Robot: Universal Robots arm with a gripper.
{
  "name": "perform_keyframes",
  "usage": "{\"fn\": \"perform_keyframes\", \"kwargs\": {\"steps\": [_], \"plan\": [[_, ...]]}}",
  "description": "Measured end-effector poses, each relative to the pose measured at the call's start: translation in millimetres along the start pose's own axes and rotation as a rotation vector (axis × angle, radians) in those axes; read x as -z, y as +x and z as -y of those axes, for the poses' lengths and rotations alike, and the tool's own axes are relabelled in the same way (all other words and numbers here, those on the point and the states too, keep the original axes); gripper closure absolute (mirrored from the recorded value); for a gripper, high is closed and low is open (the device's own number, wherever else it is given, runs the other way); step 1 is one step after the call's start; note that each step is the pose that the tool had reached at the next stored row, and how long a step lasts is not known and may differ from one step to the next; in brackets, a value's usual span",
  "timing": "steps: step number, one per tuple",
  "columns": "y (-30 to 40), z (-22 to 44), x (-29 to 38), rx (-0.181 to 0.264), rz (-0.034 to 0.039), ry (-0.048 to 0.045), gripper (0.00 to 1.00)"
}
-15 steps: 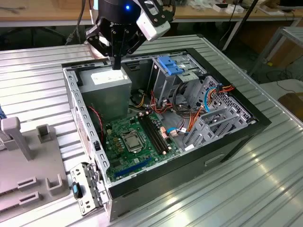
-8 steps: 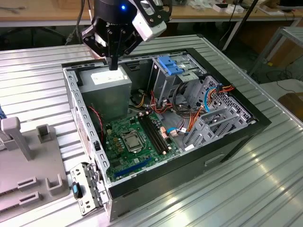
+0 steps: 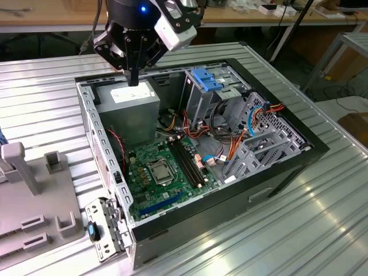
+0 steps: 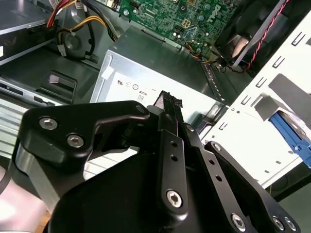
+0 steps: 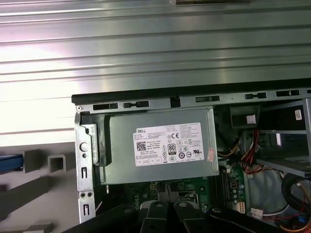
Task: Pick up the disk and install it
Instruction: 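Reach for the disk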
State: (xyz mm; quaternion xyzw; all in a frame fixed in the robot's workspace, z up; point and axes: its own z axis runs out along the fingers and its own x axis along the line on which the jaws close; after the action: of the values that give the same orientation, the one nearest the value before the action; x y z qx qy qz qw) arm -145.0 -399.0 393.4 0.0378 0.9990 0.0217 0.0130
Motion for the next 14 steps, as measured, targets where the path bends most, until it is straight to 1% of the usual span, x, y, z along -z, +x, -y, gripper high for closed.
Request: {"fn": "perform_keyframes", "kwargs": {"steps": [6,7,14], "plan": [[8.3,0.6,0.2,0.0,0.0001,-0.0001,0.89],[11.4,0.9,0.3,0.0,0.0001,0.0,0.89],[22.5,1.7,0.6,0.0,0.0001,-0.0001,0.89]]}}
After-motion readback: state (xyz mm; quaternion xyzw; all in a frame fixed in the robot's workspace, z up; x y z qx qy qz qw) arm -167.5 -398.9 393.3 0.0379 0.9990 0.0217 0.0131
